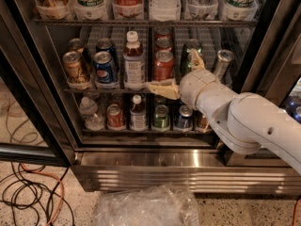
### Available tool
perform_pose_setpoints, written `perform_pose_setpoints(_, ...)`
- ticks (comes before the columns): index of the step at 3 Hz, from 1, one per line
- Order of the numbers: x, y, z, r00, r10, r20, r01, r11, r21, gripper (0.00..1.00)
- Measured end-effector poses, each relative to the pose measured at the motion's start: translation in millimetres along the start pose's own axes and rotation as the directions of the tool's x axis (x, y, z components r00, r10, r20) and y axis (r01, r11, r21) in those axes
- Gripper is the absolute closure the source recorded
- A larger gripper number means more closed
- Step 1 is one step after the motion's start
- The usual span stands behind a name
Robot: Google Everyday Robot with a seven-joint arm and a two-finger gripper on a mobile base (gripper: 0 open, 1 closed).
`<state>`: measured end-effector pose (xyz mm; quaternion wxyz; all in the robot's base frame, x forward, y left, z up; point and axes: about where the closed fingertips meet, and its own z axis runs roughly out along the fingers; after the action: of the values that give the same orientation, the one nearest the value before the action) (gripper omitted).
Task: Pick coke can from middle shelf of fridge
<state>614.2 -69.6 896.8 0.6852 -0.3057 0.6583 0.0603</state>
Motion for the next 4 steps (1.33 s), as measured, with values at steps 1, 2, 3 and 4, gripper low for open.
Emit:
perform_pose_setpoints(1,-9.7,6.8,4.5,0.999,-0.04,0.025,0.04,0.9991,-0.012,0.0)
perform_pose_setpoints(2,-8.3,17.4,14.1,0.998,-0.051,0.029,0.052,0.9981,-0.033,0.14)
perform_pose_setpoints(3,-3.7,25.4,23.0,0.998,-0.052,0.024,0.053,0.9972,-0.052,0.14)
perform_pose_setpoints(4,3.2,26.6,30.8,0.998,-0.061,0.011,0.062,0.997,-0.047,0.0)
